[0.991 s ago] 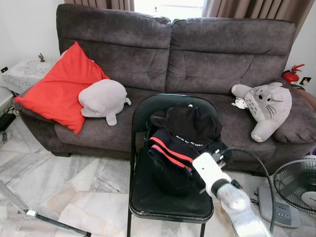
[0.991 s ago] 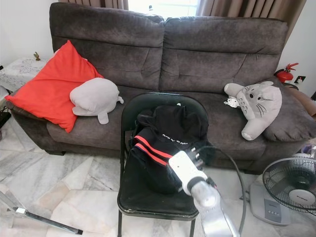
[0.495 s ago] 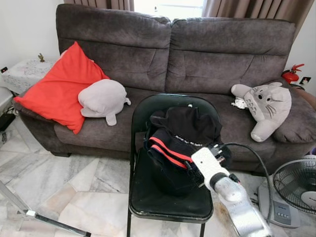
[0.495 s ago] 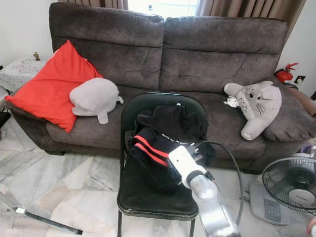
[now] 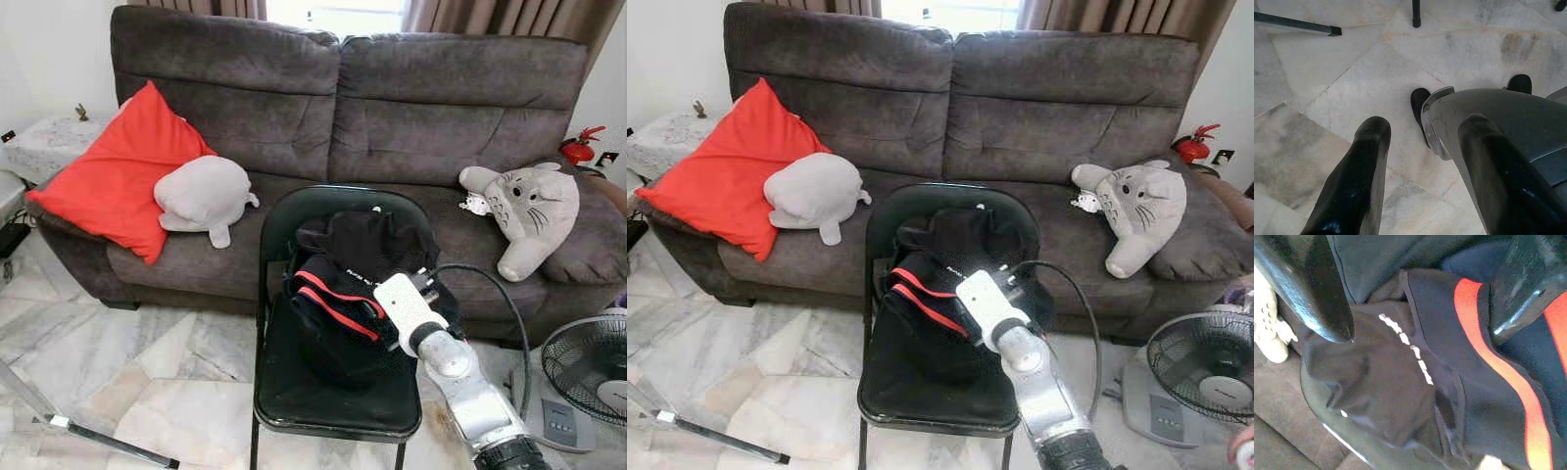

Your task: Hang hanger

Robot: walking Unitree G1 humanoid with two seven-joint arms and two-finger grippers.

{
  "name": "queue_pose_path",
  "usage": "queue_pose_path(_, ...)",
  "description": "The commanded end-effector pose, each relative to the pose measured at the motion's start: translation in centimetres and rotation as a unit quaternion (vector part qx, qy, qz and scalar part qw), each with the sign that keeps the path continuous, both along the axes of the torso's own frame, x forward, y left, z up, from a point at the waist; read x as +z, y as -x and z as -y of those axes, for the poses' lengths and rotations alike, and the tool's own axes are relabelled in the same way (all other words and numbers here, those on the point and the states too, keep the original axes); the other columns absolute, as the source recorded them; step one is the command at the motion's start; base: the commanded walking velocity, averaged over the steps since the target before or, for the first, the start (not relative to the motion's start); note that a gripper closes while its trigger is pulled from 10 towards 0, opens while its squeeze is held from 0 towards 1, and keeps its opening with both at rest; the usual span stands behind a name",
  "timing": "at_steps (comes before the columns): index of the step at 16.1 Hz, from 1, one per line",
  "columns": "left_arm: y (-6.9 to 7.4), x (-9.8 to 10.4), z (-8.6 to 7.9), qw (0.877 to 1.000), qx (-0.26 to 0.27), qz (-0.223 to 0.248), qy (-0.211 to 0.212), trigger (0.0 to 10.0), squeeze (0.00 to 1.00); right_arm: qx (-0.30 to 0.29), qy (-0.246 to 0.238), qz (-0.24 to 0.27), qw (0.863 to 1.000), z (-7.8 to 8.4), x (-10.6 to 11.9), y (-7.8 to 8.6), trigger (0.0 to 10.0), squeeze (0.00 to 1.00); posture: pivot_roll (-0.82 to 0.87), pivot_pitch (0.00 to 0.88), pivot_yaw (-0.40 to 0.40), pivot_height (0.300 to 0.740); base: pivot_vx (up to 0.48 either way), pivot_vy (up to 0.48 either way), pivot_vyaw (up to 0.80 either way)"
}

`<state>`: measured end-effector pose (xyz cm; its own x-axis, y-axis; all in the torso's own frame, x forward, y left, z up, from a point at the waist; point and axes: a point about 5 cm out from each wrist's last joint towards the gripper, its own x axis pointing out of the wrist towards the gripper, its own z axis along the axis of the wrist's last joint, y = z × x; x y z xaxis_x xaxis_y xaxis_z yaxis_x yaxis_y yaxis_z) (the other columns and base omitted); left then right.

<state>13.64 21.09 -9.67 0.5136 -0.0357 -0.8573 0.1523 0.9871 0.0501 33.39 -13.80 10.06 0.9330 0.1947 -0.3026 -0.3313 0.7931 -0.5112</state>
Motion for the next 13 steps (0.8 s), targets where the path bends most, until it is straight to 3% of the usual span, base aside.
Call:
queue_pose_path(1, 0.8, -0.4, 0.6, 1.000, -0.002, -0.020, 0.012, 10.0, 0.00, -0.013, -0.001, 0.007, 1.000, 0.4, 0.2, -0.3, 10.0, 0.00, 0.07, 0.033, -0.029, 0.740, 0.000, 0.000, 0.00)
queue_pose_path(5, 0.8, -0.4, 0.6, 1.000, -0.002, -0.020, 0.011, 10.0, 0.00, -0.076, -0.008, 0.006, 0.997, 1.6, -0.2, -0.6, 10.0, 0.00, 0.07, 0.034, -0.029, 0.740, 0.000, 0.000, 0.00)
queue_pose_path(11, 0.8, -0.4, 0.6, 1.000, -0.004, -0.021, 0.013, 10.0, 0.00, -0.149, -0.052, 0.059, 0.986, 2.4, 0.9, -1.3, 10.0, 0.00, 0.08, 0.028, -0.027, 0.740, 0.000, 0.000, 0.00)
queue_pose_path(12, 0.8, -0.4, 0.6, 1.000, -0.004, -0.022, 0.014, 10.0, 0.00, -0.172, -0.060, 0.043, 0.982, 2.6, 0.5, -1.3, 10.0, 0.00, 0.08, 0.027, -0.026, 0.740, 0.000, 0.000, 0.00)
queue_pose_path(13, 0.8, -0.4, 0.7, 1.000, -0.005, -0.022, 0.014, 10.0, 0.00, -0.181, -0.099, 0.018, 0.978, 2.4, -0.2, -1.3, 10.0, 0.00, 0.08, 0.027, -0.026, 0.740, 0.000, 0.000, 0.00)
